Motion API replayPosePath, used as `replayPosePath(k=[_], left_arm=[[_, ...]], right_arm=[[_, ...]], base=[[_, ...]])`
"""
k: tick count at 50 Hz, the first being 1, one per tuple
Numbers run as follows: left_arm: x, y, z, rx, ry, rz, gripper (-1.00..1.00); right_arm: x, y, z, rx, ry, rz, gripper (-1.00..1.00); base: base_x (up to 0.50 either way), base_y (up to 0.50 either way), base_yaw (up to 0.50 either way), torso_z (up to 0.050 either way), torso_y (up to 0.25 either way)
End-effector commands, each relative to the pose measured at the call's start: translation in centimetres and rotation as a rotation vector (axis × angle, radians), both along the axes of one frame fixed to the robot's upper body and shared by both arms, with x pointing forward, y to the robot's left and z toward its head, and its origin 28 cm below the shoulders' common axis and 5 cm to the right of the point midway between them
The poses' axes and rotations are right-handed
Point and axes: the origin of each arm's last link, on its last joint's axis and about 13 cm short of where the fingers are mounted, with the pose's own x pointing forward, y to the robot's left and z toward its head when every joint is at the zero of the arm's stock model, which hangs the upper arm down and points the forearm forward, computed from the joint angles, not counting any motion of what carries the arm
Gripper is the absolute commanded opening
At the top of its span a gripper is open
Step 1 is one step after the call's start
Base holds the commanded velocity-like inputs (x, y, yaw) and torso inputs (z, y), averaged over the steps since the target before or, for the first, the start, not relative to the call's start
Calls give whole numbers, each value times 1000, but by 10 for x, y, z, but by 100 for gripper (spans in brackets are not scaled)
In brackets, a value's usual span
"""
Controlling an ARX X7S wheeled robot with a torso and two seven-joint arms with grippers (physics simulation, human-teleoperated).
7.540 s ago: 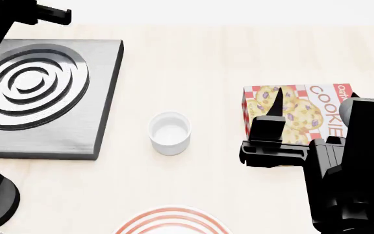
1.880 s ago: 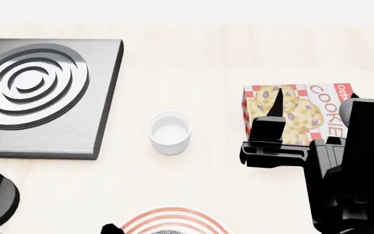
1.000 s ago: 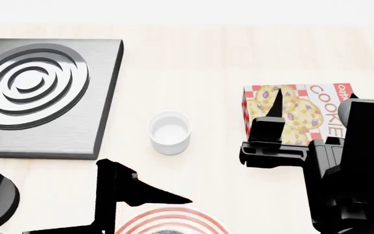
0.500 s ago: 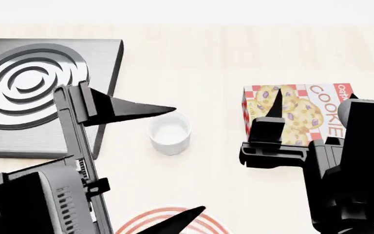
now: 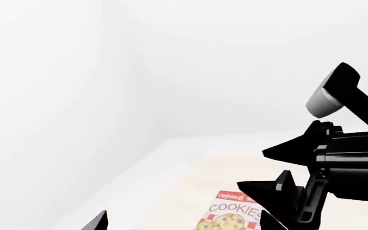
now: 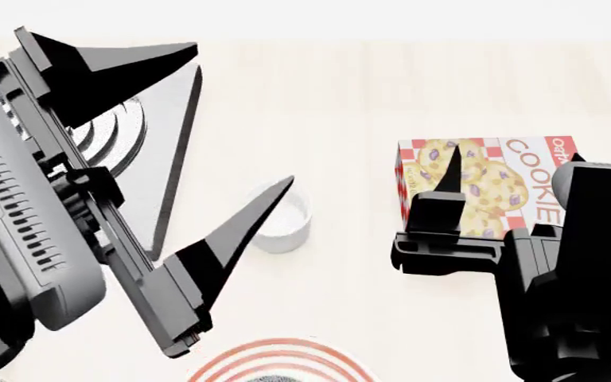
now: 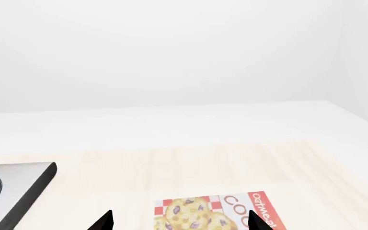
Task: Pick the akita bowl on the stove and place it on the plate.
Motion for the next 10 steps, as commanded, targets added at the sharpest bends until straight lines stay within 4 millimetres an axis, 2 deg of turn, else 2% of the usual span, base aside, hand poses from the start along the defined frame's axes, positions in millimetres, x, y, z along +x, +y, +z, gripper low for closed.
replayPosePath(k=[1,10], left_arm=[[3,6,1,-96,42,37,100],[8,13,1,-149,57,68,100]], right_arm=[[0,0,0,0,0,0,100],[0,0,0,0,0,0,100]], base=[[0,0,0,0,0],[0,0,0,0,0]])
